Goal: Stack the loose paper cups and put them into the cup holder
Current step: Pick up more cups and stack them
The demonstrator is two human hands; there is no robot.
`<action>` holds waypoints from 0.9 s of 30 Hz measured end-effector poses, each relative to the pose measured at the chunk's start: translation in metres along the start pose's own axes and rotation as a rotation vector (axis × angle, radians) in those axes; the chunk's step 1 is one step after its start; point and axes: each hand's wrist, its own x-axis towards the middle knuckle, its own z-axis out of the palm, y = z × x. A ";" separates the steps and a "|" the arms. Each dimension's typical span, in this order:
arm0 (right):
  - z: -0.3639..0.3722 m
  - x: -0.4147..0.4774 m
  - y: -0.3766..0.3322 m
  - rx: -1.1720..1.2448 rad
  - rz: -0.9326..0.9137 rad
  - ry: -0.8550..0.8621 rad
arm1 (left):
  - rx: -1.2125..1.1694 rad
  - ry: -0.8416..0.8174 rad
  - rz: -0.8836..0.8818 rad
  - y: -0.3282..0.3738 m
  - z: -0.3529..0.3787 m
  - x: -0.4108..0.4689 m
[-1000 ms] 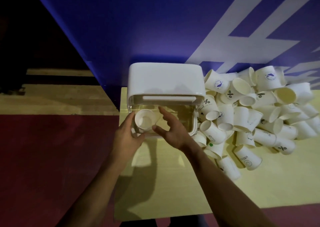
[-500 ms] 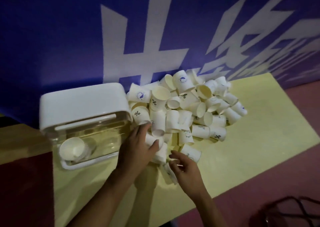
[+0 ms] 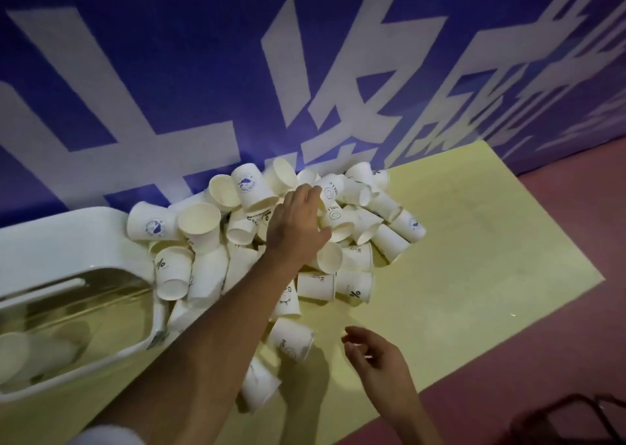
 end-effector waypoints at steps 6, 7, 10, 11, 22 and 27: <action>-0.048 0.034 0.008 0.015 0.003 -0.008 | 0.239 -0.129 -0.192 0.020 0.033 0.049; -0.054 0.038 0.008 0.010 0.001 -0.013 | 0.258 -0.121 -0.212 0.019 0.036 0.050; -0.072 0.055 0.008 -0.021 -0.015 -0.036 | 0.270 -0.070 -0.211 0.020 0.041 0.051; -0.078 0.061 0.007 -0.040 -0.026 -0.042 | 0.247 -0.060 -0.206 0.021 0.039 0.051; -0.153 0.240 -0.019 -0.332 -0.079 0.259 | -0.353 0.048 -0.279 0.045 0.008 -0.024; -0.158 0.308 -0.023 -0.582 0.017 0.114 | -0.395 0.019 -0.338 0.044 0.013 -0.044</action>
